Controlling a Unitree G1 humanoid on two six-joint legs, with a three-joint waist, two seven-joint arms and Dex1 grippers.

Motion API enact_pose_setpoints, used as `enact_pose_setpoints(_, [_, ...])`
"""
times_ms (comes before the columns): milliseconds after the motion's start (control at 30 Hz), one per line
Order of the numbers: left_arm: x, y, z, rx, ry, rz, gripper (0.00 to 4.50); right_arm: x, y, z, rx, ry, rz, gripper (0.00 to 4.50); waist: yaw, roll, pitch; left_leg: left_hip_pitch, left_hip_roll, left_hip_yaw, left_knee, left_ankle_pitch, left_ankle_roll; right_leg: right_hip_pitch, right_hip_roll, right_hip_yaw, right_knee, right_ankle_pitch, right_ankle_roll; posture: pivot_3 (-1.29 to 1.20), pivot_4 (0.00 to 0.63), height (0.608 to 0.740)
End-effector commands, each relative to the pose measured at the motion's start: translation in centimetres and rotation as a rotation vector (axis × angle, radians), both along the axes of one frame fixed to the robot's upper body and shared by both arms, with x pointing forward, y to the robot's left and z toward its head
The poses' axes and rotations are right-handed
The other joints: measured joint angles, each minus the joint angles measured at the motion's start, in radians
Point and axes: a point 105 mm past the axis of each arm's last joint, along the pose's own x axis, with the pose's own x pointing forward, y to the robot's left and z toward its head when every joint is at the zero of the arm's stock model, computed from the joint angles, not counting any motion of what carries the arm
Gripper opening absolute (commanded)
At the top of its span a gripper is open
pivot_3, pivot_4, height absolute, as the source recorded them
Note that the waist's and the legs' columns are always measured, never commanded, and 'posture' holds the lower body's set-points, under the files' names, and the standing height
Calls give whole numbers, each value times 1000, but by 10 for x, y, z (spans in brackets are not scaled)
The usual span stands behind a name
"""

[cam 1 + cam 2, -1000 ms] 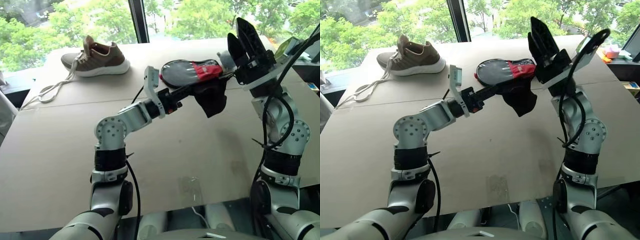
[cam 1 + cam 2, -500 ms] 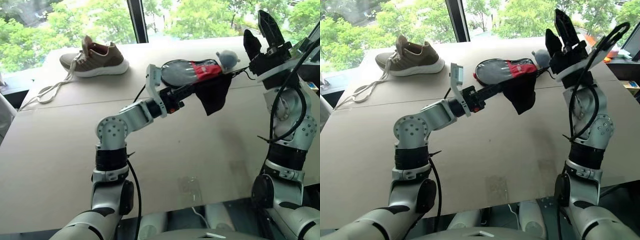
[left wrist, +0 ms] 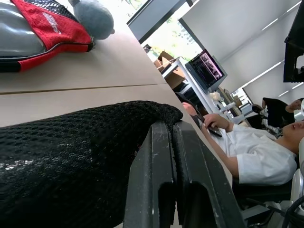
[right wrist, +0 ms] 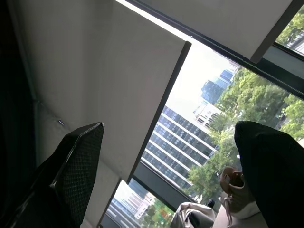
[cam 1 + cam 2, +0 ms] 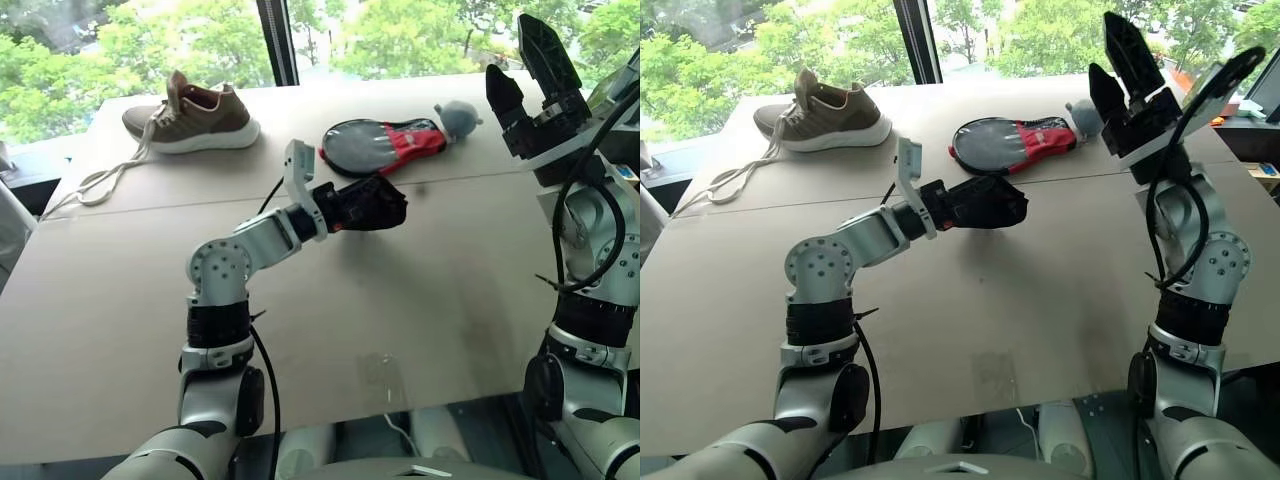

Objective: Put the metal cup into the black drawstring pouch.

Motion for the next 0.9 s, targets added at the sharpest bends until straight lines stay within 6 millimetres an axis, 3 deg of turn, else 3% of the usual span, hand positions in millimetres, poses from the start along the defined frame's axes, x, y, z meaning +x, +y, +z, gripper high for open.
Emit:
enact_pose_setpoints(33, [-4,3,11,-20,-46,2,0,4,10,-30,-351,-43,-117,4481,-1,0,0,0,0,0,0,0,0,0,0,0,0,0,0,0,150,740])
enact_pose_setpoints(200, [-5,7,5,-10,-30,10,0,8,5,-101,-943,-170,-232,4481,-1,0,0,0,0,2,0,0,0,0,0,0,0,0,0,0,150,740])
enact_pose_setpoints(267, [-6,9,3,11,-29,4,0,7,-1,-120,-1072,-208,-230,4481,-2,0,0,1,0,3,1,0,0,0,1,0,0,0,0,0,150,740])
enact_pose_setpoints(400, [-7,21,5,42,-37,6,0,3,-5,-139,-1206,-271,-211,4481,-6,0,0,2,1,4,1,0,0,1,2,3,0,0,0,0,150,740])
enact_pose_setpoints(533, [-9,32,6,83,-45,5,0,4,0,-169,-1421,-363,-192,4481,-2,-1,0,3,2,4,1,0,0,2,3,3,0,0,0,0,150,740])
enact_pose_setpoints(667, [-17,44,9,158,-77,-17,0,13,7,-174,-1402,-359,-220,4481,-3,-1,0,2,2,3,1,0,0,1,3,3,0,0,0,0,150,740])
enact_pose_setpoints(900, [-14,62,42,280,-216,9,0,23,8,-169,-1373,-348,-267,4481,3,-1,0,2,2,2,1,0,-1,1,2,2,0,0,0,0,150,740])
